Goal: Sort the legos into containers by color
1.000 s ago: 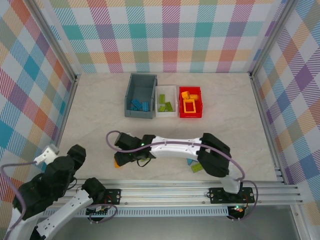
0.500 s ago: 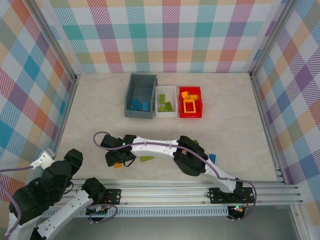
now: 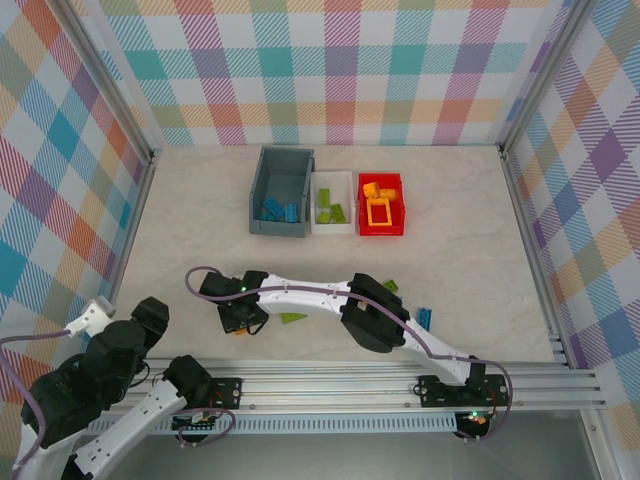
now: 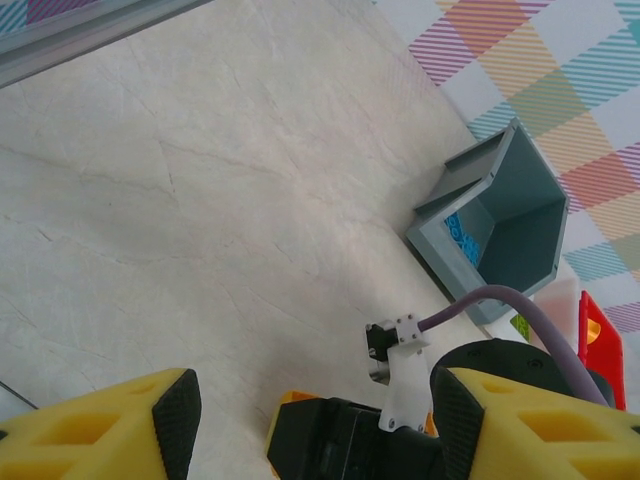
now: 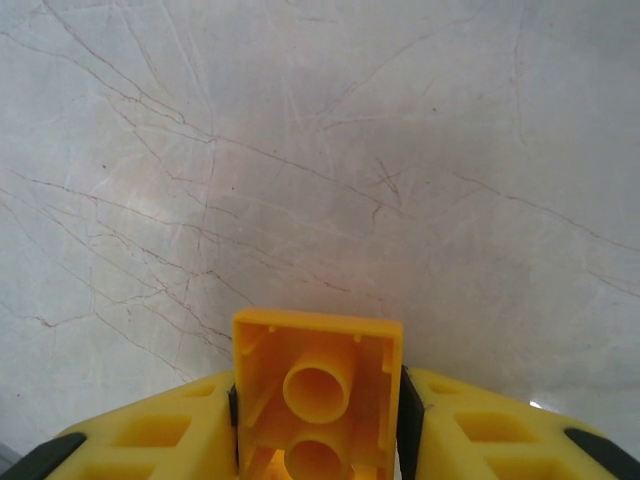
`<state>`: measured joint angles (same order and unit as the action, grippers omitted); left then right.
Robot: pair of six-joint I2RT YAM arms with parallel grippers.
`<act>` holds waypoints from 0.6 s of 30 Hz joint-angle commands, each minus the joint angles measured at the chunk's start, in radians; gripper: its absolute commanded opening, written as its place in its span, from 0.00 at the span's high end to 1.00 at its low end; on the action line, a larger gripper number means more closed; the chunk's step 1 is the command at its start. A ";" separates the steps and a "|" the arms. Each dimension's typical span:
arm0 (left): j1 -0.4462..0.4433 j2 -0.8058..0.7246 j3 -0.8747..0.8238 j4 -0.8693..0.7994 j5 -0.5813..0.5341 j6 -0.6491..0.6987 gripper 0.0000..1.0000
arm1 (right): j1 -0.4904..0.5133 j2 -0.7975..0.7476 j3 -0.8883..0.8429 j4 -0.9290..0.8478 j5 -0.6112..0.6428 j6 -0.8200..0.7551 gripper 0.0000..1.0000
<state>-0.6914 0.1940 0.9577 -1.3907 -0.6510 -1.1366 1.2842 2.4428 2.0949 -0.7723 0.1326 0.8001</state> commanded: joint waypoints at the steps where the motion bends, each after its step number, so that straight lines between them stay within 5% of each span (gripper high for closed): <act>1: 0.002 0.003 -0.015 0.044 0.019 0.013 0.35 | 0.007 -0.027 -0.001 -0.033 0.040 -0.007 0.61; 10: 0.003 0.100 -0.050 0.263 0.177 0.114 0.35 | -0.035 -0.297 -0.183 -0.028 0.184 -0.066 0.65; 18: 0.001 0.413 -0.035 0.636 0.407 0.197 0.34 | -0.334 -0.700 -0.466 -0.056 0.232 -0.167 0.64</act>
<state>-0.6914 0.5053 0.9188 -0.9707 -0.3733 -0.9951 1.0626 1.8160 1.6817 -0.7795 0.3069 0.7006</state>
